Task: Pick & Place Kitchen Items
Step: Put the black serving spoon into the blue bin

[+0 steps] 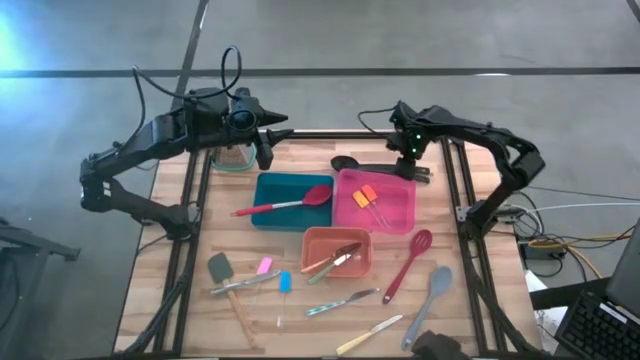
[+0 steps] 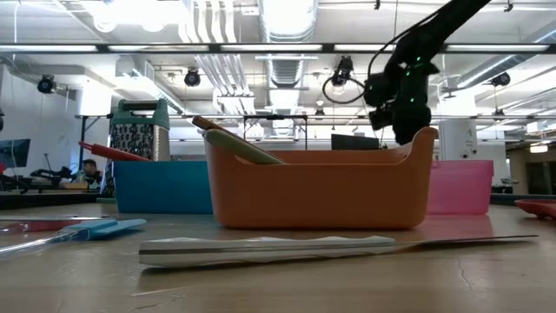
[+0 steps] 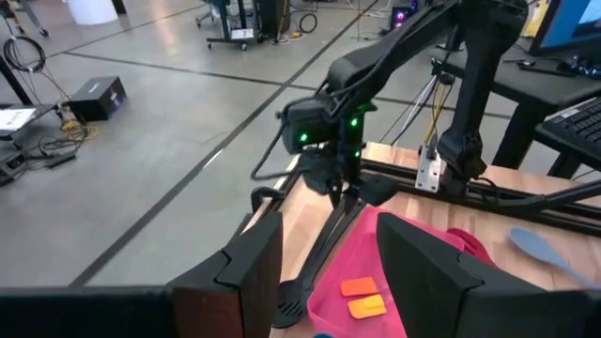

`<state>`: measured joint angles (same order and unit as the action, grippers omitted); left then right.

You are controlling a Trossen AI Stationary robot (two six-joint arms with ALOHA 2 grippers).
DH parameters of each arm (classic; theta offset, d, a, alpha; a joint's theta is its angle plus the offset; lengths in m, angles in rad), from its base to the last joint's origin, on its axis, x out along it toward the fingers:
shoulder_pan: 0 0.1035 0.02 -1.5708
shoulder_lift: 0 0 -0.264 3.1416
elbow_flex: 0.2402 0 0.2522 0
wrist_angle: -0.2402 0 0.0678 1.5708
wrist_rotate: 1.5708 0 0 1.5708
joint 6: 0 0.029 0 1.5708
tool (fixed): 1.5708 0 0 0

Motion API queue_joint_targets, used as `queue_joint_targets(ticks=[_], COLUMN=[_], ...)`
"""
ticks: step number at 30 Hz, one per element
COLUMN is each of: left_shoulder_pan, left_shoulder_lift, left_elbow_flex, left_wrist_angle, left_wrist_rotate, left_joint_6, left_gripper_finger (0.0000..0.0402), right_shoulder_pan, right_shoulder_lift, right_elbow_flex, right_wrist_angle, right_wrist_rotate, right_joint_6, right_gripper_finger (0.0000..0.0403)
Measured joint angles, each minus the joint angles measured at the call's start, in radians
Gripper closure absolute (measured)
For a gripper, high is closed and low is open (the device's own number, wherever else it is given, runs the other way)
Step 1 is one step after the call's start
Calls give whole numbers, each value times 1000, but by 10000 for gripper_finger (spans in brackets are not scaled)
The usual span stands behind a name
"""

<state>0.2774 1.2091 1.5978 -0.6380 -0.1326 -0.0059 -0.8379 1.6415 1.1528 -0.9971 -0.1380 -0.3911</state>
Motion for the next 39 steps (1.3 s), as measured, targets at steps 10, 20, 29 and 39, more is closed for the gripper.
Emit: queue_joint_targets(ticks=[10,20,29,39], left_shoulder_pan=[24,44,49,50], left_shoulder_lift=[0,0,0,2], left_elbow_flex=[0,0,0,0], left_wrist_angle=[0,-9,-10,-10], left_wrist_rotate=[0,0,0,0], left_joint_6=[9,8,7,6], left_gripper_finger=[223,223,223,223], right_shoulder_pan=[-1,-1,-4,-9], right_shoulder_lift=[94,162,215,202], right_elbow_flex=[1,1,4,5], right_wrist_angle=[122,168,202,192], right_wrist_rotate=[-2,-15,-32,-47], right_joint_6=[-60,-70,-123,-144], right_gripper_finger=[273,266,304,345])
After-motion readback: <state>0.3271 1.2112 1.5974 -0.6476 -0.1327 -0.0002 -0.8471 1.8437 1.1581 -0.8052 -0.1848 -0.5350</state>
